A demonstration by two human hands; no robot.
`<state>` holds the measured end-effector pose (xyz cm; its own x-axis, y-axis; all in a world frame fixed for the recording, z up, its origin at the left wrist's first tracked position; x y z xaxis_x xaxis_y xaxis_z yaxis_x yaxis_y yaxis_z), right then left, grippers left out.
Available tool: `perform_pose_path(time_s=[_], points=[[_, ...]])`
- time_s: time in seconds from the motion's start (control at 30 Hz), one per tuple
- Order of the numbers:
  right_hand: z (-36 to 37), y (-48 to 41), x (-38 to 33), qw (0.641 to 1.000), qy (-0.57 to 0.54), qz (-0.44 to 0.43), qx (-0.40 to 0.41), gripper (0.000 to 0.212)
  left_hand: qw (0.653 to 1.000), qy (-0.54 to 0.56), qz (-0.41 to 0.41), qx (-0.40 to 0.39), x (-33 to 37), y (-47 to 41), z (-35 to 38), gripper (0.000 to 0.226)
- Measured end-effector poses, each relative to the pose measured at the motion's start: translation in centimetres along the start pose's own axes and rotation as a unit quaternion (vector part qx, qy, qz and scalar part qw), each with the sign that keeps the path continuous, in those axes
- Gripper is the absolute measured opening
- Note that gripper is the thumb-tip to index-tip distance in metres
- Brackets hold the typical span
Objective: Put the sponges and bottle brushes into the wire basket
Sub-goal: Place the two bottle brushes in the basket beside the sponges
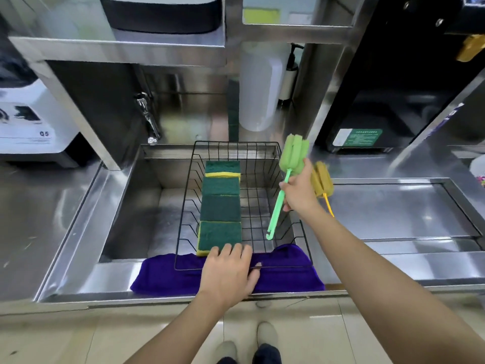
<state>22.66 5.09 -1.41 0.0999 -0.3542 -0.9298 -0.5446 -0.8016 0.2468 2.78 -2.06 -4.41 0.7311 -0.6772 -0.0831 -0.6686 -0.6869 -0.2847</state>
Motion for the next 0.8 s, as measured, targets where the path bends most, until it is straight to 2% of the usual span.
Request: perform_pose_path(time_s=[0.3, 0.43, 0.6, 0.7, 0.8], points=[[7.3, -0.8, 4.4, 0.992, 0.081, 0.056, -0.083, 0.071, 0.999, -0.010, -0.020, -0.023, -0.4, 0.2, -0.2, 0.042], [9.0, -1.0, 5.5, 0.986, 0.104, 0.059, -0.117, 0.059, 0.999, -0.012, -0.021, -0.025, -0.5, 0.3, 0.0, 0.039], [9.2, -1.0, 6.1, 0.969, 0.177, 0.046, -0.165, 0.062, 1.000, -0.014, -0.021, -0.019, -0.5, 0.2, 0.0, 0.039], [8.7, -1.2, 5.7, 0.963, 0.206, 0.021, -0.172, 0.060, 1.000, -0.015, -0.019, -0.012, -0.4, 0.2, 0.1, 0.038], [8.0, -0.9, 5.6, 0.959, 0.220, 0.034, -0.175, 0.053, 1.000, -0.015, -0.017, -0.020, -0.3, 0.0, 0.2, 0.038]])
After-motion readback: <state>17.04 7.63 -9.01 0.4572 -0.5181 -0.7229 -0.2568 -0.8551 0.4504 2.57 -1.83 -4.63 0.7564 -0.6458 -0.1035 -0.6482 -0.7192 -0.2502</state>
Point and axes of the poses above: each hand's wrist, its own y-axis away from the middle knuckle, its own z-axis out of the palm, x = y × z, the point moved 6 cm from there along -y, towards the middle knuckle, and after that the axes turned 7 degrees about -y, right-handed, at the moved point
